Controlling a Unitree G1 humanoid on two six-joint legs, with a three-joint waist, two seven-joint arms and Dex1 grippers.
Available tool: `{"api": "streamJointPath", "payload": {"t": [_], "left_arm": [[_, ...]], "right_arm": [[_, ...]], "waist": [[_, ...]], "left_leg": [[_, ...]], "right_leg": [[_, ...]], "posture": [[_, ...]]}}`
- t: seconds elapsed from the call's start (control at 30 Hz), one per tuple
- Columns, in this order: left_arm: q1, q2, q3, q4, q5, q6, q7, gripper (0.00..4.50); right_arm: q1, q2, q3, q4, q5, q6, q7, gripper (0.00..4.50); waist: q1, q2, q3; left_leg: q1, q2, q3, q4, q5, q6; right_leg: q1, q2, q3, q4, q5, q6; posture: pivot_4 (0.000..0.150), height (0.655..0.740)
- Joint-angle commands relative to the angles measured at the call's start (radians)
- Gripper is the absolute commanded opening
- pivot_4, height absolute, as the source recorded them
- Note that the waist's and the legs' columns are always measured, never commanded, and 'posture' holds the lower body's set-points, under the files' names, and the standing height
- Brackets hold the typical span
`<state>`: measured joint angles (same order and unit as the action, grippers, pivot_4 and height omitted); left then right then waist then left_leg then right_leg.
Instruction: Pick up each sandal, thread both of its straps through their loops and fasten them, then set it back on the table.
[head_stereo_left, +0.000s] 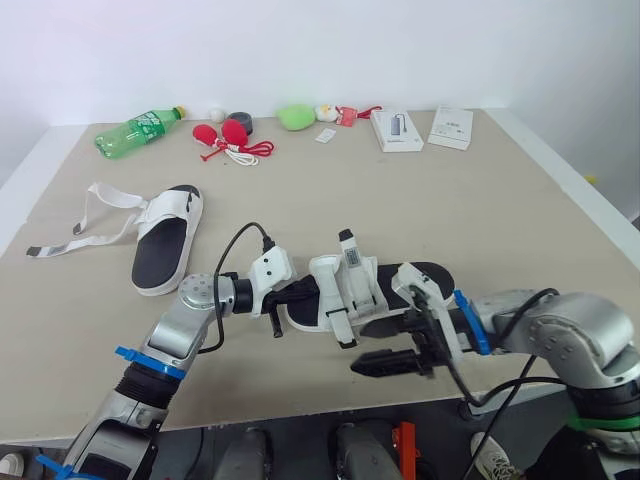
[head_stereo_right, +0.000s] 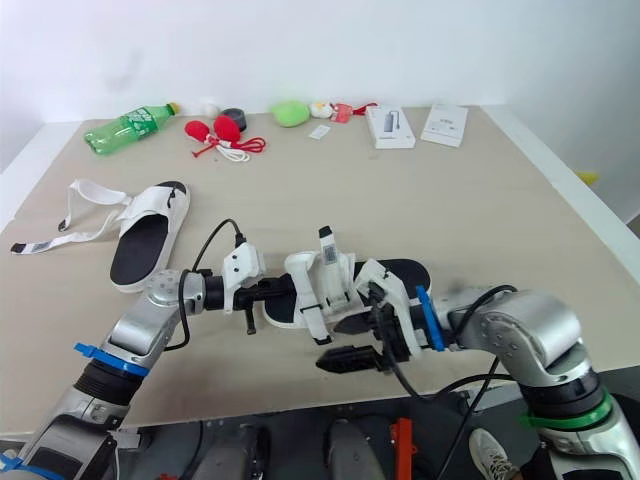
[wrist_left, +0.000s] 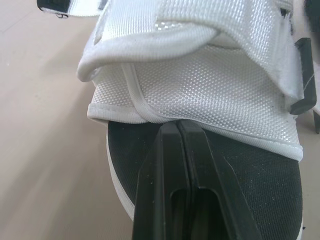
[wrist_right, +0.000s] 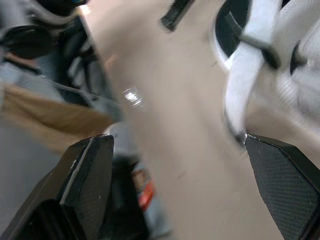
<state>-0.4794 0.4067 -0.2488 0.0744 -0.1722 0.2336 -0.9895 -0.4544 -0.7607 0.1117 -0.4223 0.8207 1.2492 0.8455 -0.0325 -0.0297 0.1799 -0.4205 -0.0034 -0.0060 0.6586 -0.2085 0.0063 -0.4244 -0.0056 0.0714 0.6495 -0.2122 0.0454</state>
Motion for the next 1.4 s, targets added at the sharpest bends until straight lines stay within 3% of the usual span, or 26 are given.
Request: {"api": "streamJointPath", "payload": {"t": [0.03, 0.23, 0.27, 0.33, 0.43, 0.47, 0.6, 0.9, 1.4], "left_arm": [[-0.025, 0.008, 0.008, 0.023, 0.013, -0.022, 0.003, 0.00], [-0.057, -0.005, 0.015, 0.074, 0.032, -0.058, 0.025, 0.00], [-0.061, -0.007, 0.016, 0.081, 0.035, -0.063, 0.028, 0.00], [-0.065, -0.010, 0.016, 0.090, 0.038, -0.069, 0.032, 0.00], [-0.067, -0.012, 0.017, 0.098, 0.040, -0.076, 0.035, 0.00], [-0.067, -0.013, 0.017, 0.100, 0.041, -0.078, 0.035, 0.00], [-0.063, -0.014, 0.015, 0.099, 0.044, -0.083, 0.038, 0.00], [-0.052, -0.014, 0.012, 0.092, 0.045, -0.079, 0.038, 0.00], [-0.061, -0.027, 0.009, 0.108, 0.053, -0.086, 0.039, 0.00]], "right_arm": [[-0.040, 0.024, 0.000, 0.032, -0.034, -0.049, -0.023, 4.46], [-0.064, 0.077, 0.013, 0.056, -0.037, -0.039, -0.041, 4.46], [-0.067, 0.084, 0.015, 0.058, -0.038, -0.038, -0.043, 4.23], [-0.070, 0.096, 0.017, 0.072, -0.043, -0.037, -0.050, 3.66], [-0.072, 0.105, 0.020, 0.086, -0.048, -0.036, -0.058, 2.34], [-0.065, 0.103, 0.023, 0.088, -0.051, -0.039, -0.057, 1.70], [-0.020, 0.095, 0.018, 0.075, -0.042, -0.033, -0.055, 0.07], [0.137, 0.020, 0.048, -0.035, -0.007, 0.013, -0.046, 0.07], [0.143, 0.022, -0.007, -0.044, 0.036, 0.051, -0.102, 0.07]], "waist": [[0.000, 0.000, 0.000], [0.000, 0.000, 0.000], [0.000, 0.000, 0.000], [0.000, 0.000, 0.000], [0.000, 0.000, 0.000], [0.000, 0.000, 0.000], [0.000, 0.000, 0.000], [0.001, 0.000, 0.000], [0.009, 0.000, -0.001]], "left_leg": [[0.000, 0.000, 0.000, 0.000, 0.001, 0.001], [0.000, 0.000, 0.000, 0.000, 0.001, 0.001], [0.000, 0.000, 0.000, 0.000, 0.001, 0.001], [-0.001, 0.000, 0.000, 0.000, 0.001, 0.001], [-0.001, 0.000, 0.000, 0.000, 0.001, 0.001], [-0.001, 0.000, 0.000, 0.000, 0.001, 0.001], [-0.001, 0.000, 0.000, 0.000, 0.001, 0.001], [-0.001, -0.001, 0.000, 0.000, 0.001, 0.001], [-0.001, -0.001, -0.001, 0.000, 0.001, 0.001]], "right_leg": [[0.000, 0.000, 0.000, 0.000, 0.001, 0.000], [0.000, 0.000, 0.000, 0.000, 0.001, -0.001], [0.000, 0.000, 0.000, 0.000, 0.001, -0.001], [0.000, 0.000, 0.000, 0.000, 0.001, -0.001], [0.000, -0.001, 0.000, 0.000, 0.001, -0.001], [0.000, -0.001, 0.000, 0.000, 0.001, -0.001], [0.000, -0.001, 0.000, 0.000, 0.001, -0.001], [0.000, -0.001, 0.000, 0.000, 0.001, -0.001], [0.001, -0.001, 0.000, -0.001, 0.000, -0.001]], "posture": [[0.150, 0.7400], [0.150, 0.7400], [0.150, 0.7400], [0.150, 0.7400], [0.150, 0.7400], [0.150, 0.7400], [0.150, 0.7400], [0.150, 0.7400], [0.150, 0.7400]]}}
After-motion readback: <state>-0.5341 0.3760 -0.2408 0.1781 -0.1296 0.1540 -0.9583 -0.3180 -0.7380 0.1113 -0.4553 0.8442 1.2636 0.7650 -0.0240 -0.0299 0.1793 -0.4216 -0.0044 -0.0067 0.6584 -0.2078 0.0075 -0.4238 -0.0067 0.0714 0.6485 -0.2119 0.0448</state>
